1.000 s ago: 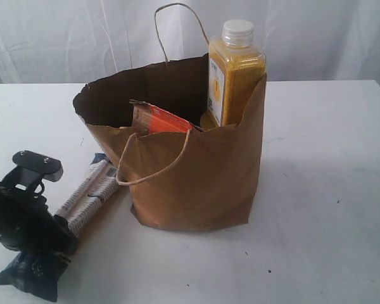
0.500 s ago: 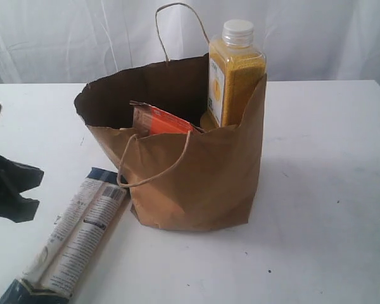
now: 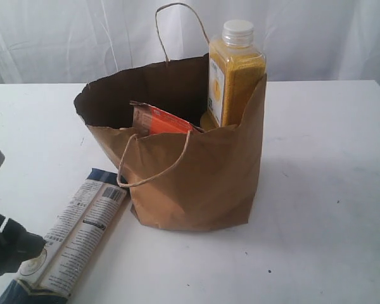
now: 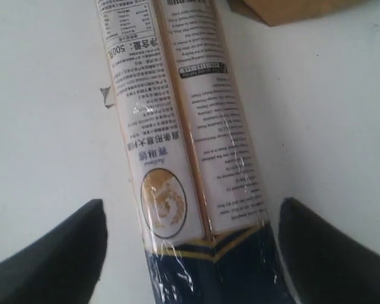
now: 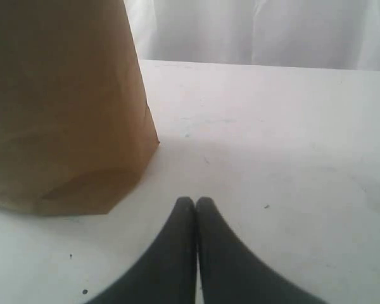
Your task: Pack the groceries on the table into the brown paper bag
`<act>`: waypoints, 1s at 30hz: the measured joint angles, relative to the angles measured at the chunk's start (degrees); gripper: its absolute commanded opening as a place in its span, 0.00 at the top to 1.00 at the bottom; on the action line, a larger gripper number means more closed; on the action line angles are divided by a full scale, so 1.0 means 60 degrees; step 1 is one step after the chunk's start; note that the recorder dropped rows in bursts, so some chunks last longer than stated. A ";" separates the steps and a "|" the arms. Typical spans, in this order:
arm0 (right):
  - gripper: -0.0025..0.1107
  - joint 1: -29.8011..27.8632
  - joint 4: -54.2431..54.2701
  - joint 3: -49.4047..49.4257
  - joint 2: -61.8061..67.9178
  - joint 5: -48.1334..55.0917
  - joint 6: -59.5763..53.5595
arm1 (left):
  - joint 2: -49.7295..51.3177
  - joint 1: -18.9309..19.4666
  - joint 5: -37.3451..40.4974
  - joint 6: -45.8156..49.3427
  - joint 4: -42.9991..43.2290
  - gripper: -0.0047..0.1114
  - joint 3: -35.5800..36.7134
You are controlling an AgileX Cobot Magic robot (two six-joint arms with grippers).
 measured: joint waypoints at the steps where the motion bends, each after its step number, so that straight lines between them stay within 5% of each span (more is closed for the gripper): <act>1: 0.98 0.0000 0.0000 0.0000 0.0000 0.0000 0.0000 | 0.0100 0.0000 -0.0241 -0.0033 -0.0035 0.25 0.0026; 11: 0.98 0.0000 0.0000 0.0000 0.0000 0.0000 0.0000 | 0.2157 -0.0042 -0.2548 -0.0038 -0.0369 0.25 -0.0389; 19: 0.98 0.0000 0.0000 0.0000 0.0000 0.0000 0.0000 | 0.4157 -0.0726 -0.3370 0.0070 -0.0391 0.25 -0.1192; 30: 0.98 0.0000 0.0000 0.0000 0.0000 0.0000 0.0000 | 0.6087 -0.0808 -0.4719 0.0172 -0.0392 0.25 -0.1691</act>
